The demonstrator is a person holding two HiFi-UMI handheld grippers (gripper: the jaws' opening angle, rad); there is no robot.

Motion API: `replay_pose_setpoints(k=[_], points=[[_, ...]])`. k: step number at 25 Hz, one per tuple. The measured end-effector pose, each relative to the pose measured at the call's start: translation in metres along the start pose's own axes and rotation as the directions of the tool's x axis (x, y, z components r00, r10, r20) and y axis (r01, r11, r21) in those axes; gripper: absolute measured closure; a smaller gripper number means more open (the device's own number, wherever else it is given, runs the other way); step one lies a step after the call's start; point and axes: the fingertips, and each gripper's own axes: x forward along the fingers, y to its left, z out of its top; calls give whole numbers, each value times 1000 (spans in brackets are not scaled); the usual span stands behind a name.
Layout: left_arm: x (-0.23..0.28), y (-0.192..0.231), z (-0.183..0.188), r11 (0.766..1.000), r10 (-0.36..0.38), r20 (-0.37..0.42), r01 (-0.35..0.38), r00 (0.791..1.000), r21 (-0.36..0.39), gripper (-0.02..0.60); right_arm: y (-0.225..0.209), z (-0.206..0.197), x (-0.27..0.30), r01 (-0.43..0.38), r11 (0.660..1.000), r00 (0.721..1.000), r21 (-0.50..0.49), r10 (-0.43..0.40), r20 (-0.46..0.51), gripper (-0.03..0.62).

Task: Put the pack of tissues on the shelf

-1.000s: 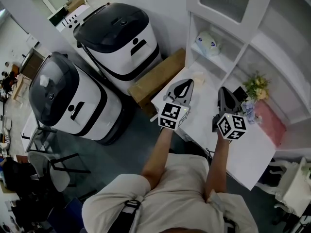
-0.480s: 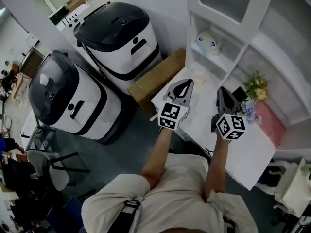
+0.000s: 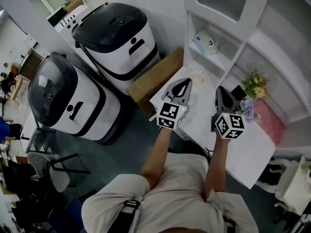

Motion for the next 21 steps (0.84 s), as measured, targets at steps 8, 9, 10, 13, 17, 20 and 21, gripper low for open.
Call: replay_pose_setpoints(k=[8,9,10,13,17,20,21], points=[[1,1,-2,1000,-1,-5,2,1000,0,571,1,-2,2,4,1000,1000,-30,-4,-17,526],[1,0,-1,1000,-2,-6,2,1000,1,571,1,-2,2,6,999,1000,-34,-7,-19,526],[1,0,-1,1000,-2,-6,2,1000,2,571,0,-2,3,8,999,1000,-36,-9,-20,526],[2,1,-1,1000,-5,-7,5,1000,7,571,0,-1,5,10,999,1000,-37,-11,-17,526],[3,3,-1,1000,-5,-8,5,1000,8,571,1,0,6,10,999,1000,-37,-10,-15,526],[3,4,-2,1000,-2,-9,2,1000,7,571,1,0,8,8,999,1000,-37,-9,-15,526],[3,5,-2,1000,-1,-9,1,1000,7,571,0,0,8,8,999,1000,-37,-9,-15,526]])
